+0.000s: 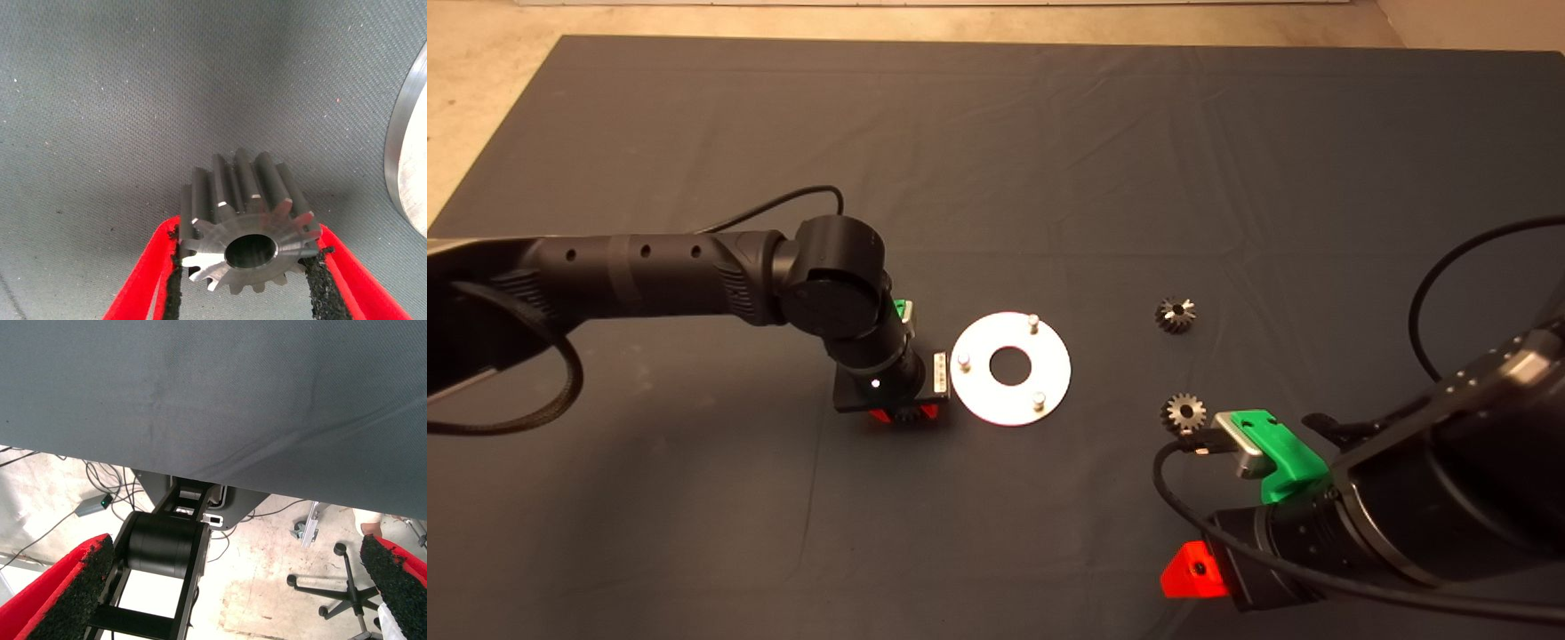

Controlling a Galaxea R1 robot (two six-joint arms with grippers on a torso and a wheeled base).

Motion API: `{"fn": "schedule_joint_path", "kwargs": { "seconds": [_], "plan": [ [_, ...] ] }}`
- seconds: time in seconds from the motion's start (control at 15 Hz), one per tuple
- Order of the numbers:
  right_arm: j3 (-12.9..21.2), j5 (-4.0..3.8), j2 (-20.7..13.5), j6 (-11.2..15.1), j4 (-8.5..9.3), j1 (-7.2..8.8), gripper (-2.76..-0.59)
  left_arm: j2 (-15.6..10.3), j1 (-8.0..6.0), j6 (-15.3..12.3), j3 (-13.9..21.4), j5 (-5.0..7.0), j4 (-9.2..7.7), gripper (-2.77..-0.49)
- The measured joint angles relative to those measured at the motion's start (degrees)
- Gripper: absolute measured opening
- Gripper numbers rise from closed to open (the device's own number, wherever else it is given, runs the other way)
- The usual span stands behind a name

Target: Install three planetary gears onto the carrier pins

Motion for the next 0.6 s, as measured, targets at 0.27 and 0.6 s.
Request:
{"fn": "schedule_joint_path", "kwargs": {
  "seconds": [0.27,0.6],
  "plan": [
    [0.0,0.0,0.0,0.0,0.0,0.0,-0.6,0.0,0.0,-0.1,0.0,-0.03,0.45,-2.22],
    [0.0,0.0,0.0,0.0,0.0,0.0,-0.6,-0.1,0.0,0.0,0.1,-0.02,0.54,-2.27]
  ]
}}
